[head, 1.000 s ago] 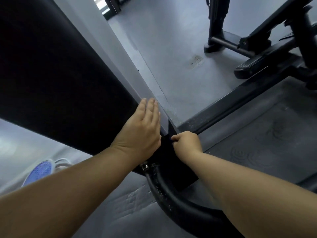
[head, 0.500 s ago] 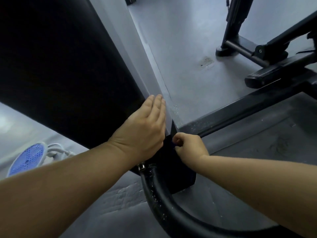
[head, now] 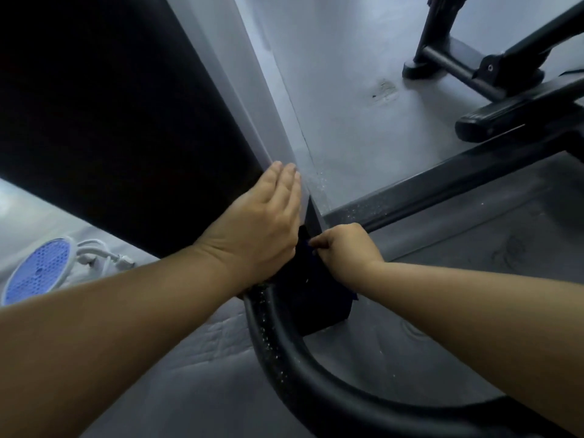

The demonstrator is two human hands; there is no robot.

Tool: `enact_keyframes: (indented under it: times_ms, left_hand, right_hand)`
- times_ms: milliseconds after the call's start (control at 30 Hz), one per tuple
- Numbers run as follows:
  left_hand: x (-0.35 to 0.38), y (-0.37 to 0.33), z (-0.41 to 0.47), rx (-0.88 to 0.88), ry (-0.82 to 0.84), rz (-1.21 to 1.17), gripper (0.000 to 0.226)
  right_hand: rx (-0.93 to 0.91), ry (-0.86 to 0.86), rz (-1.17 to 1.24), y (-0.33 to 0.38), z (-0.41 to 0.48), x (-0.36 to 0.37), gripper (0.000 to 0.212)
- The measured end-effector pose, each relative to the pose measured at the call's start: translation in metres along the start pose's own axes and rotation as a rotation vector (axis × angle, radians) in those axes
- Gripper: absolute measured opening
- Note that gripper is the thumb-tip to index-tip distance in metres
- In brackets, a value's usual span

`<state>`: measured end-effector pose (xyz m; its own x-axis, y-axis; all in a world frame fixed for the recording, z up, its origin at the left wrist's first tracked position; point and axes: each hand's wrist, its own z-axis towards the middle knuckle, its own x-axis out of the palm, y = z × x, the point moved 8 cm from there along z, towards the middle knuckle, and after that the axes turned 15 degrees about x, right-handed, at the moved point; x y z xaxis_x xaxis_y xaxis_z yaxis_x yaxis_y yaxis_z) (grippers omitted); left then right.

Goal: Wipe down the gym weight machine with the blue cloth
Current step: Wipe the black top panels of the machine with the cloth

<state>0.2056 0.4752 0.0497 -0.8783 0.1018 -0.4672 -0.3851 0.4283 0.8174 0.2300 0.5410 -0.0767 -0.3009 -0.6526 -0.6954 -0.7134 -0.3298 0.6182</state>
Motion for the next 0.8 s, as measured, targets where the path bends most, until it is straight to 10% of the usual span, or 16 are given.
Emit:
enact_keyframes:
  times_ms: [367,667,800]
  left_hand:
    - [-0.003,-0.003,0.001,0.043,-0.065,-0.039,0.062]
    - [-0.001,-0.006,-0.001,0.092,0.042,-0.162,0.060]
    - [-0.025,0.009,-0.001,-0.055,0.091,-0.676,0.054]
  right_hand:
    - [-0.055,0.133,-0.308,-0.015,0.009,0.033,0.030]
    - [0.244,0.214,0.121,-0.027,-0.004,-0.022,0.022]
    - [0.374,0.266,0.683,-0.025,-0.052,-0.079,0.038]
